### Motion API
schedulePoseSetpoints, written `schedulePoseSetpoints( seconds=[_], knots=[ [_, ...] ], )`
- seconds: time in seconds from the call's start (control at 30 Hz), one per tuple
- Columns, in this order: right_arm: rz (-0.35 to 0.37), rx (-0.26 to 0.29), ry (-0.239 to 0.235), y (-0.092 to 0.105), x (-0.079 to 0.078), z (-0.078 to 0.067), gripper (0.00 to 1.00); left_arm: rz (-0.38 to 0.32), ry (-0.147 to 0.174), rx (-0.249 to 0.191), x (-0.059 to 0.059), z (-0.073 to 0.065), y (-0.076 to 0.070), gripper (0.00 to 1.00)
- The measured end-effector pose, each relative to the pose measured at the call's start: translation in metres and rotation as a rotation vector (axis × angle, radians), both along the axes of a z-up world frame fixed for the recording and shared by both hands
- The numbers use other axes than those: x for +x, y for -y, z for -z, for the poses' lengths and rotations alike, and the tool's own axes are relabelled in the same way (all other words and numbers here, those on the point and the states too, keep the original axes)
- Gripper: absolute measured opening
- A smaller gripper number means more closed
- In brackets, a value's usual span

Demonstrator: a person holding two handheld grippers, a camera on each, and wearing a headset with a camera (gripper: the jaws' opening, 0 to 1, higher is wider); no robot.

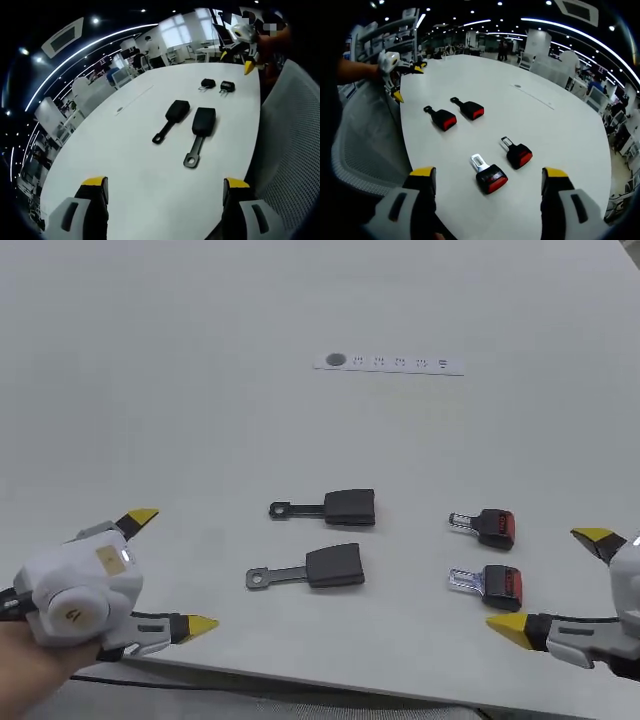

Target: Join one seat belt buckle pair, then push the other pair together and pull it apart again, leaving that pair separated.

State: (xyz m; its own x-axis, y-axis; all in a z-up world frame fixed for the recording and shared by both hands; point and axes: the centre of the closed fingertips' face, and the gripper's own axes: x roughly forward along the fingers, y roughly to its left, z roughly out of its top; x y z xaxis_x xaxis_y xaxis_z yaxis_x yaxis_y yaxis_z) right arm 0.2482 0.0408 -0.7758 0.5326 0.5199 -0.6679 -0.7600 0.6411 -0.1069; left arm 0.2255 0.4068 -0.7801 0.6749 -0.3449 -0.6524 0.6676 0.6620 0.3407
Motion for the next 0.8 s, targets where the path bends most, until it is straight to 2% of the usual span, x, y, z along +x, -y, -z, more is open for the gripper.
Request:
schedulePoseSetpoints(
  seconds=[0.2,0.3,0.43,0.47,0.53,0.6,0.67,0.7,0.73,0.8],
  knots=[
    [-0.032,-0.026,0.015,0.003,-0.002,-0.002,0.85,-0.001,0.001,-0.003,0.002,-0.001,-0.001,0.96],
    [-0.042,-0.031,0.010,0.003,-0.004,-0.003,0.81,0.000,-0.008,-0.011,0.002,-0.002,0.000,0.94],
    [-0.058,-0.027,0.000,0.005,-0.005,-0.005,0.78,0.001,-0.006,-0.001,0.002,-0.006,-0.001,0.92],
    [-0.073,-0.004,0.002,0.001,-0.006,-0.009,0.78,-0.006,-0.008,-0.013,0.003,-0.007,-0.001,0.90],
    [-0.093,0.002,0.005,-0.001,-0.007,-0.013,0.75,-0.005,-0.010,-0.022,0.003,-0.007,0.000,0.89],
    [-0.121,-0.008,0.001,-0.002,-0.007,-0.013,0.73,0.004,-0.014,-0.028,0.003,-0.008,0.001,0.89],
    [-0.155,-0.033,-0.011,-0.001,-0.010,-0.012,0.66,0.008,-0.043,-0.052,0.002,-0.009,0.003,0.85],
    [-0.158,-0.037,0.002,-0.001,-0.007,-0.013,0.65,0.008,-0.048,-0.063,0.002,-0.011,0.005,0.83],
    [-0.163,-0.038,0.003,0.000,-0.006,-0.014,0.65,0.019,-0.037,-0.077,0.002,-0.015,0.007,0.83],
    [-0.169,-0.047,0.006,0.004,-0.003,-0.015,0.65,0.023,-0.046,-0.090,0.002,-0.017,0.009,0.82]
  ],
)
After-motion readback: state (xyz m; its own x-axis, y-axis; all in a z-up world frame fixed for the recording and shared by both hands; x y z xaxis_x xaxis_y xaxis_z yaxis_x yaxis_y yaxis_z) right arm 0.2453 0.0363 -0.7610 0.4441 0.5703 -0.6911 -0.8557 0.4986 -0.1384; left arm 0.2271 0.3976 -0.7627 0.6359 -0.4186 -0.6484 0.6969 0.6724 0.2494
